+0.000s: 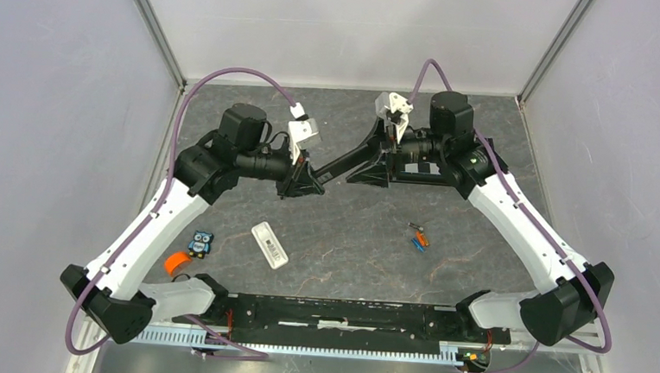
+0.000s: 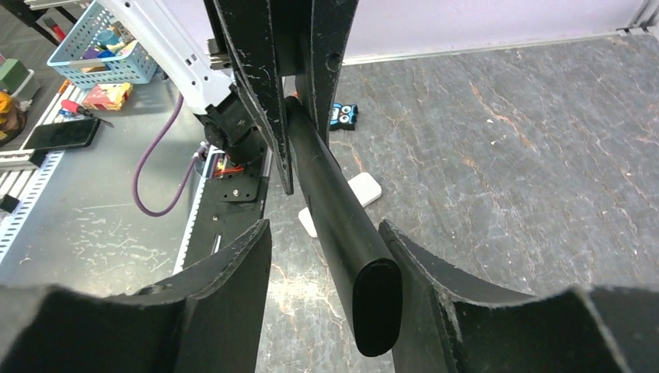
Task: Load the batteries into the remote control
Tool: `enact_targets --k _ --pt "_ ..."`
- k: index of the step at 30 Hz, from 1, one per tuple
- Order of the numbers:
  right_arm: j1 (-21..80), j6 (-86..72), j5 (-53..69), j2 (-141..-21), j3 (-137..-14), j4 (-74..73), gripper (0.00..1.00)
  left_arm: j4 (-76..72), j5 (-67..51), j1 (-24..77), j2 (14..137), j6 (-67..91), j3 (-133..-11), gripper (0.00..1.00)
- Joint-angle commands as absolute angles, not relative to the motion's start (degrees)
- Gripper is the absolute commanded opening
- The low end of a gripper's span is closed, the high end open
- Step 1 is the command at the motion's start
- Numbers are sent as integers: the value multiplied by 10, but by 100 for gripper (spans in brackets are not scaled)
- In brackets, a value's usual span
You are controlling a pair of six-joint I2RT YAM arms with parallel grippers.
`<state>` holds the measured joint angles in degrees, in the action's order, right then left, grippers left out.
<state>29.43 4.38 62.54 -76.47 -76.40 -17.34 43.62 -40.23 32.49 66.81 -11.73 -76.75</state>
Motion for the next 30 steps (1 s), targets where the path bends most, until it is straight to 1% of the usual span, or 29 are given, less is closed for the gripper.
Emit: enact_targets --k 1,2,3,6,12,17,19,21,23,24,25,26,27,28,30 --pt "298 22 672 -760 -769 -128 63 410 -446 324 653 -143 -779 2" --pt "298 22 674 -759 -768 -126 67 411 -451 323 649 -147 -778 2" --pt "298 22 678 -756 -767 -123 68 413 -453 324 646 -150 -777 2" --pt "298 8 690 -752 -764 -102 68 412 -459 323 638 -150 -774 2" --pt "298 -55 710 -740 -738 -15 59 413 -477 323 635 -136 -757 2" --pt "298 -187 733 -732 -690 155 54 413 -483 323 634 -133 -750 2" --pt "298 -243 745 -730 -668 230 49 413 -481 323 634 -135 -751 2" --pt "299 -290 759 -725 -644 306 30 387 -473 324 633 -108 -751 2" --pt "299 -320 766 -717 -625 353 12 359 -499 323 629 -76 -751 3" --pt "299 -330 766 -713 -617 369 2 344 -506 323 624 -63 -750 7" --pt "299 -335 764 -709 -613 379 0 325 -504 323 619 -46 -746 15" --pt "299 -336 759 -708 -614 378 0 311 -494 323 611 -33 -742 34" --pt "299 -338 754 -710 -618 376 0 295 -483 324 605 -24 -735 60" --pt "299 -338 745 -712 -624 371 0 277 -465 324 596 -13 -729 77" --pt "297 -338 720 -717 -637 358 0 235 -431 323 575 15 -709 99"
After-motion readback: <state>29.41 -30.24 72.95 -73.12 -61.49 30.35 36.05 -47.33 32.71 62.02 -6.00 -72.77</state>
